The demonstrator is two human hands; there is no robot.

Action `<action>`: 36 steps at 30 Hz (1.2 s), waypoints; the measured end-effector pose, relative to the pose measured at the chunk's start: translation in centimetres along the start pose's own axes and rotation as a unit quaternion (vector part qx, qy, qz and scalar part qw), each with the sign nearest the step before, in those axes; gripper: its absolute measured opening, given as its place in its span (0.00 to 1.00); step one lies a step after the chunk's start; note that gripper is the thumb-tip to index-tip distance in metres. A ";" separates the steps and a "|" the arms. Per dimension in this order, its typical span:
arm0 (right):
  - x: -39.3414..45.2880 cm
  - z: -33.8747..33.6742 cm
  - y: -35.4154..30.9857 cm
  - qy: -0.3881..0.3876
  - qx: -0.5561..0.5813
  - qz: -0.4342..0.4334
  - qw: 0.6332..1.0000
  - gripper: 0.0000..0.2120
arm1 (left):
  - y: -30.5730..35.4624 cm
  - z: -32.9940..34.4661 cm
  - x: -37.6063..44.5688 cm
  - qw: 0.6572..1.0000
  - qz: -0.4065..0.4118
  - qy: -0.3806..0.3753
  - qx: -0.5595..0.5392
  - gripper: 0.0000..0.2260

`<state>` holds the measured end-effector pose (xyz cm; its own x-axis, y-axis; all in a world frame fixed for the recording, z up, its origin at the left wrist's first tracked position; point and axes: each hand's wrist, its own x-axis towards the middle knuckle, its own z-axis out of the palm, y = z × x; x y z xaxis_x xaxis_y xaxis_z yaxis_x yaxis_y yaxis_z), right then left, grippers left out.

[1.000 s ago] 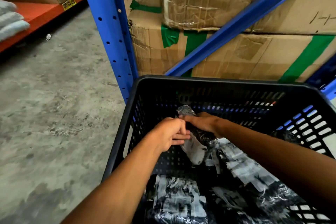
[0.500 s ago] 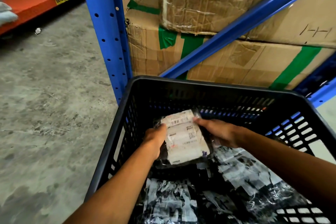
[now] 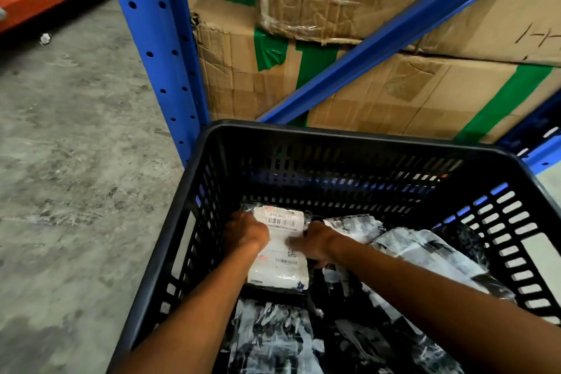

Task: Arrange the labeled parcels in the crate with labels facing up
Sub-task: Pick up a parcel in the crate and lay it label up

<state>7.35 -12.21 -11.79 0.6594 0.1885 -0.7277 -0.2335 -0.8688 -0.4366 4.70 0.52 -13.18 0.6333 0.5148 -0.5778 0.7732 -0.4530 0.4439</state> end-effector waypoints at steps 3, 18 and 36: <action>0.6 1.5 0.1 0.000 -0.085 -0.003 0.996 0.27 | -1.1 0.8 0.4 0.999 0.016 -0.013 0.027 0.24; 1.7 0.7 0.3 0.116 -0.067 -0.061 0.989 0.18 | -1.3 0.5 1.6 0.999 0.031 0.000 -0.033 0.30; 0.7 0.7 1.3 0.061 -0.045 -0.078 0.994 0.24 | -1.8 -0.2 1.0 0.998 0.047 -0.039 0.007 0.35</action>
<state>7.01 -12.86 -13.29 0.7652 0.2717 -0.5837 -0.0605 -0.8723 -0.4853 3.95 1.96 -14.44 0.6973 0.4113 -0.5870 0.7102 -0.5071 0.4883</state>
